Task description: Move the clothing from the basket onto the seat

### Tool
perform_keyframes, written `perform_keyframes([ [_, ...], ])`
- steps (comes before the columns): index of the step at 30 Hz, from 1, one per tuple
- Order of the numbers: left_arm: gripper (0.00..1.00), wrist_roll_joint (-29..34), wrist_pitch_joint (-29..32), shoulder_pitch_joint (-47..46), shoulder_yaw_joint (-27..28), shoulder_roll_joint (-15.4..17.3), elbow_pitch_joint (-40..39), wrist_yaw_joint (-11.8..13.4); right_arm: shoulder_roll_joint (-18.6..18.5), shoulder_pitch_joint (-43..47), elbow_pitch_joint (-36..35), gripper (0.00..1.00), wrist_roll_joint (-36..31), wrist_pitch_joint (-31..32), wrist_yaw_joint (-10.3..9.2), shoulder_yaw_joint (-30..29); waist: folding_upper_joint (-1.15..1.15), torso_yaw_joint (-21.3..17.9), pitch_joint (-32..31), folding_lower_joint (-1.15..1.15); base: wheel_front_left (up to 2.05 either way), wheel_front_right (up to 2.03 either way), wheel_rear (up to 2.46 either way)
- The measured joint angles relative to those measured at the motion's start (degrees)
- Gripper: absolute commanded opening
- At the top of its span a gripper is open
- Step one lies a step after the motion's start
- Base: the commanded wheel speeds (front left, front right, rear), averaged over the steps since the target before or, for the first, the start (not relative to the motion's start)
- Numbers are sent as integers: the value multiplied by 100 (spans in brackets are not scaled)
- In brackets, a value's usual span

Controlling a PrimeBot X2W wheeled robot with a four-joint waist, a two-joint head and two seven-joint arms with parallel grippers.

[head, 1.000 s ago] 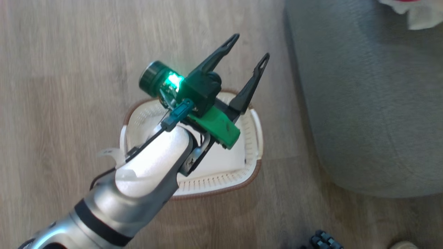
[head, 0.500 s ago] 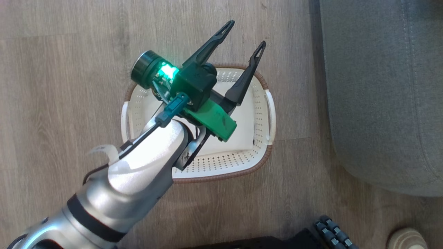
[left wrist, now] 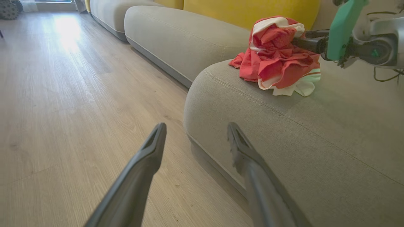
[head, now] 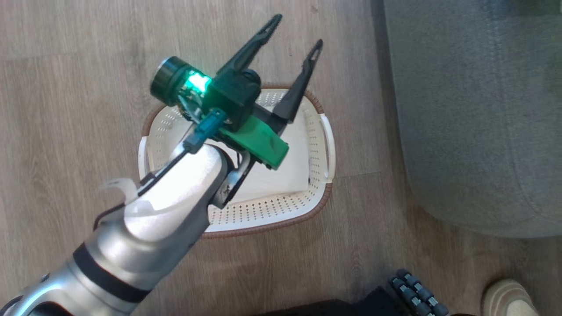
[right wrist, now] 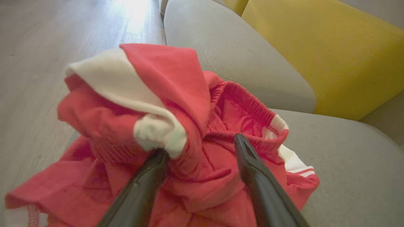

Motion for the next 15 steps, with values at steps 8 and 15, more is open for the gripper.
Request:
perform_keyframes([
  [8,100,-155,-49,120,187,188,-36,146,253,668,-491,100,920,0,0,1045,0,-255,-319,0,0,0,0],
  [15,100,-331,-114,468,323,296,-45,279,144,1235,-1069,100,1679,0,-1,1833,0,-388,-718,0,0,0,0],
])
